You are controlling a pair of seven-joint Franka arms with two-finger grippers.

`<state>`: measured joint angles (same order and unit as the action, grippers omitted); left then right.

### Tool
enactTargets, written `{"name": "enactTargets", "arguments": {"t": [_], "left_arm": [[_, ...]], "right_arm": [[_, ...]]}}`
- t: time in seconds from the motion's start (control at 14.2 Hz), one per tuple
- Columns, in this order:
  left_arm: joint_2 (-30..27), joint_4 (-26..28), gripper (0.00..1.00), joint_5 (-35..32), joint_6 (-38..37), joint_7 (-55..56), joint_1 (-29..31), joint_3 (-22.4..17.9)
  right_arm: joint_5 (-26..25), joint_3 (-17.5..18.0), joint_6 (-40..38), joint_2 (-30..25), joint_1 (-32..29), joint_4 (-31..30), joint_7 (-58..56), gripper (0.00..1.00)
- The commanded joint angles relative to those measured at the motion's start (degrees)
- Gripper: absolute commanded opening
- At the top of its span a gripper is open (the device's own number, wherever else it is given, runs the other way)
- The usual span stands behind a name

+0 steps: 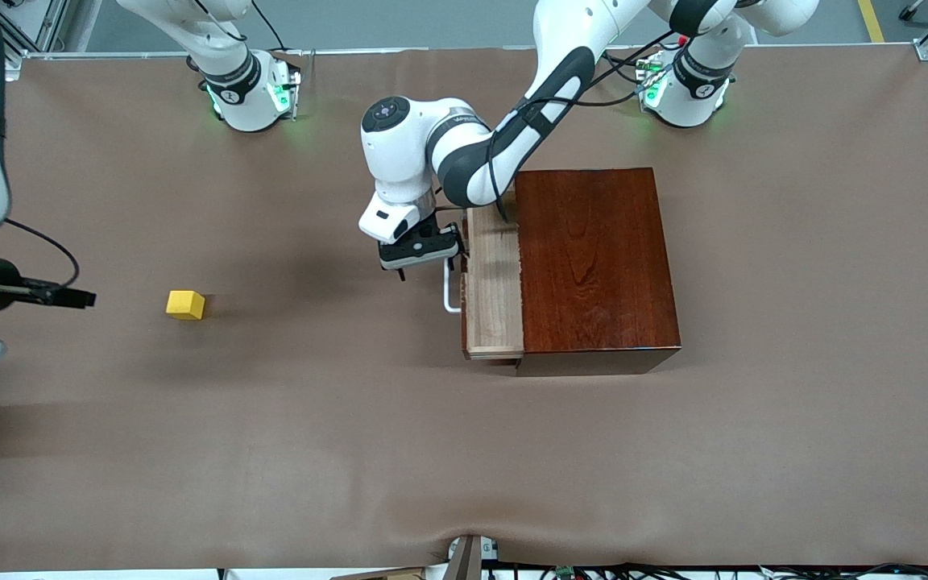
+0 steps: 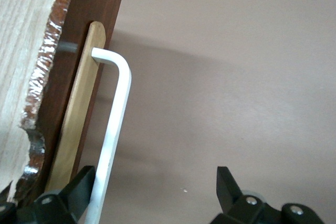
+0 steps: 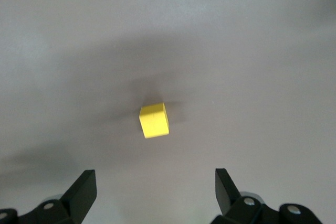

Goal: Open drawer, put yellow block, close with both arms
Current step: 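Grasp the yellow cube with the right gripper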

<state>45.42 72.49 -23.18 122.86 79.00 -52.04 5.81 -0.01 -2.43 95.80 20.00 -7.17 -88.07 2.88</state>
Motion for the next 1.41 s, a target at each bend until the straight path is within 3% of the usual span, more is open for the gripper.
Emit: {"name": "enactTargets", "arguments": {"t": [0.0, 0.63, 1.27, 1.34], "left_arm": [[3.88, -4.11, 1.00, 0.16, 4.75, 2.03, -0.87, 0.26], [4.76, -4.73, 1.00, 0.16, 7.65, 3.35, -0.96, 0.08], [0.11, -4.20, 1.00, 0.16, 1.07, 2.47, -0.43, 0.26], [-0.07, -4.20, 1.00, 0.16, 0.80, 2.47, -0.43, 0.26]], "right_arm": [[0.19, 0.50, 6.84, -1.01, 0.13, -6.57, 0.81, 1.00], [0.19, 0.59, 29.51, -0.48, 0.84, -26.09, -1.29, 1.00], [0.36, 0.76, 43.15, 2.15, 0.58, -34.62, -9.64, 1.00], [0.36, 0.76, 43.25, 2.24, 0.75, -35.06, -9.65, 0.95]]}}
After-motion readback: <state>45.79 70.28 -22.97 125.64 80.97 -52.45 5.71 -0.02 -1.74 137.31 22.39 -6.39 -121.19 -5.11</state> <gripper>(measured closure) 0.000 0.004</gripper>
